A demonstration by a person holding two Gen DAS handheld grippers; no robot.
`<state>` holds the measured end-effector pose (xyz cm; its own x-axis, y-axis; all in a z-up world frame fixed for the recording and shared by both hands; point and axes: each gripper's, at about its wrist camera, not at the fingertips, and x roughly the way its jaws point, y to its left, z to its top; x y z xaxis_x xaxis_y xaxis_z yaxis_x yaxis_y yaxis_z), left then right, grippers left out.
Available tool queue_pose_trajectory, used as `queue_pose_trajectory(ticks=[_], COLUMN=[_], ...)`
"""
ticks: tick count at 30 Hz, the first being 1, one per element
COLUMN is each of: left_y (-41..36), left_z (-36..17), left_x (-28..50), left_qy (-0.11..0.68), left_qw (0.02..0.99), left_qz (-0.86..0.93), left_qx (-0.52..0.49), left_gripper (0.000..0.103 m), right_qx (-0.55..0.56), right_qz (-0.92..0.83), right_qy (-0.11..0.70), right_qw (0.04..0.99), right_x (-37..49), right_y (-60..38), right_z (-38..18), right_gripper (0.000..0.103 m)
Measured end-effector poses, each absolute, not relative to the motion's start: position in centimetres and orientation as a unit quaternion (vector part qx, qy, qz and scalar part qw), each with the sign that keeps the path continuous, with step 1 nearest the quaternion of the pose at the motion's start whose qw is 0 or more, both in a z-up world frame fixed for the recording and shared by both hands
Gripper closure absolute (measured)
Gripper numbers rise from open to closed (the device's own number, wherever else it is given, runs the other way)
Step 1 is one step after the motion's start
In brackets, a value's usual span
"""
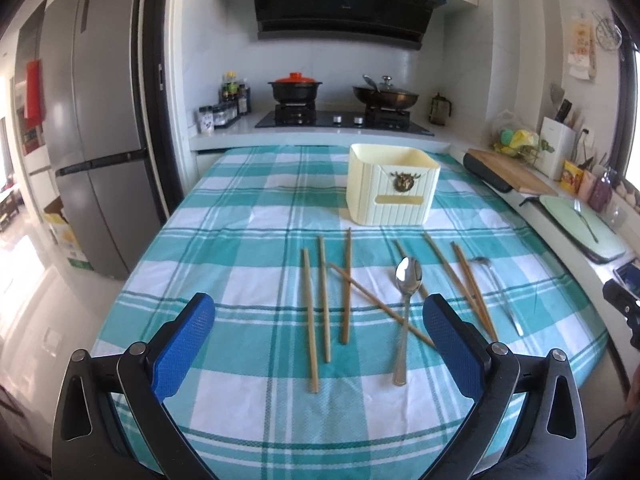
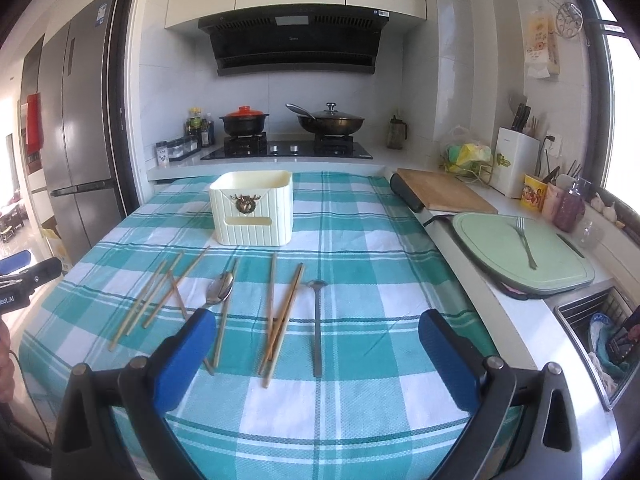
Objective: Organize utensils
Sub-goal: 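Lower the left gripper onto a bamboo chopstick and close on it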
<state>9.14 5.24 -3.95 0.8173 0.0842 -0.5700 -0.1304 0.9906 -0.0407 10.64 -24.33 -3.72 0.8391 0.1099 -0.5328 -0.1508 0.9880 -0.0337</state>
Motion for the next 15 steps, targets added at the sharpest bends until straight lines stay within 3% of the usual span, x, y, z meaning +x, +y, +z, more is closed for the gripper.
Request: queue_pose_trajectory(ticks=[15], left_y=[7.9], left_z=[-8.6], left_x=[14.1], left_qy=[0.371], left_qw=[0.924], left_qz=[0.066], left_qx=[-0.067], left_gripper=[0.0], right_qx=[-0.037], right_qz=[0.06], right_qy=[0.337], right_qw=[0.939], right_x=[14.6], right_y=[-25.2], right_z=[-7.7], right_gripper=[0.0])
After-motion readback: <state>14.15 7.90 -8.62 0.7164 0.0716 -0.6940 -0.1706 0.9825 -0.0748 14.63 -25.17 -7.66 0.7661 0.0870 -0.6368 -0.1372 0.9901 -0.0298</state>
